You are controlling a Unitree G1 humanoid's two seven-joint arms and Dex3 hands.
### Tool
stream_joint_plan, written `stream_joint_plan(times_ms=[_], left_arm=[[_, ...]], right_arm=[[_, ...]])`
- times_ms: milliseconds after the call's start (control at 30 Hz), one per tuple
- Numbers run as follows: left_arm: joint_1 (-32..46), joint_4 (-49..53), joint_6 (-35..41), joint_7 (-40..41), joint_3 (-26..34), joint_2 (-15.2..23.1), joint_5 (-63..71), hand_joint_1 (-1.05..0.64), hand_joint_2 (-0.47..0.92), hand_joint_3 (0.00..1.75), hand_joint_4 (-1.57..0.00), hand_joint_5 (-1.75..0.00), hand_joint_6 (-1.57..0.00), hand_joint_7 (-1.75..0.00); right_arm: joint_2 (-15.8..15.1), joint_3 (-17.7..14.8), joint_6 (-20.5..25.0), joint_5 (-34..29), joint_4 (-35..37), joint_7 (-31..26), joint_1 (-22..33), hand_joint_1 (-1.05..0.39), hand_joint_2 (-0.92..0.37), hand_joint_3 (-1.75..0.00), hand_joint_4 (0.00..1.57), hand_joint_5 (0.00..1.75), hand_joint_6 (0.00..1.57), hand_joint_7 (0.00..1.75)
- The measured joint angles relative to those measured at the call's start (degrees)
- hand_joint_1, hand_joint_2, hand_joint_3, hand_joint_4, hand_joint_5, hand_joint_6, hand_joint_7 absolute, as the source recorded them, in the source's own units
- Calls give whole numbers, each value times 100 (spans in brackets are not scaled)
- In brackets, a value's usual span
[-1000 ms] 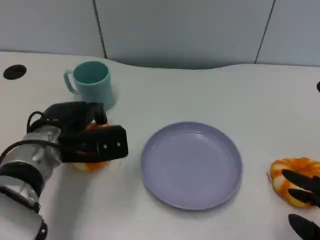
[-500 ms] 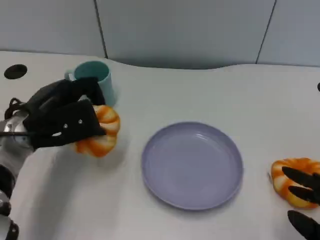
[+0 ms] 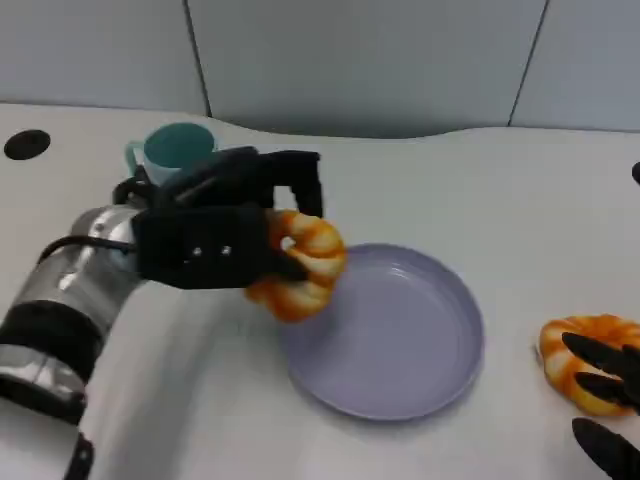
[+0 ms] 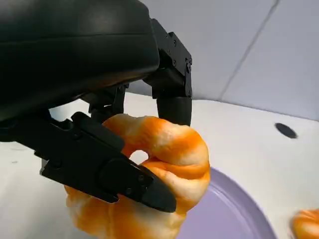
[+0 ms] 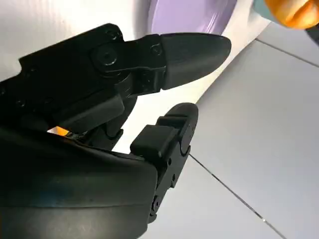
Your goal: Grasp the bread from the table and place it into the plate.
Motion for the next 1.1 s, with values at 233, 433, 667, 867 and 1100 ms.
stream_joint_plan(times_ms=[233, 433, 667, 867, 1100], left_arm=[[-338, -53, -313, -192, -316, -508, 129, -17, 89, 7, -78, -175, -56, -175], [-486, -47, -361, -467, -511, -751, 152, -10, 80, 38, -87, -175, -67, -175], [-574, 130, -379, -118, -930, -850, 788, -23, 66, 40, -73, -175, -51, -175], [-784, 198, -410, 165, -1364, -631, 1480, -53, 82, 2, -39, -115, -49, -77], [-1101, 134, -437, -400, -1450, -462, 1483, -72, 87, 0, -17, -45, -40, -2]], right_arm=[[-3, -2, 2, -9, 30, 0, -23, -37, -92, -35, 93, 2, 78, 0], [-2, 3, 2, -10, 30, 0, -21, -36, -92, -35, 93, 1, 77, 0], [8, 38, -23, -4, 37, 0, -23, -36, -92, -35, 92, 1, 78, 0], [8, 43, -49, -1, 49, 0, -23, -36, -92, -35, 94, 1, 78, 0], [8, 42, -94, 1, 64, 0, -28, -36, -92, -35, 94, 1, 77, 0]])
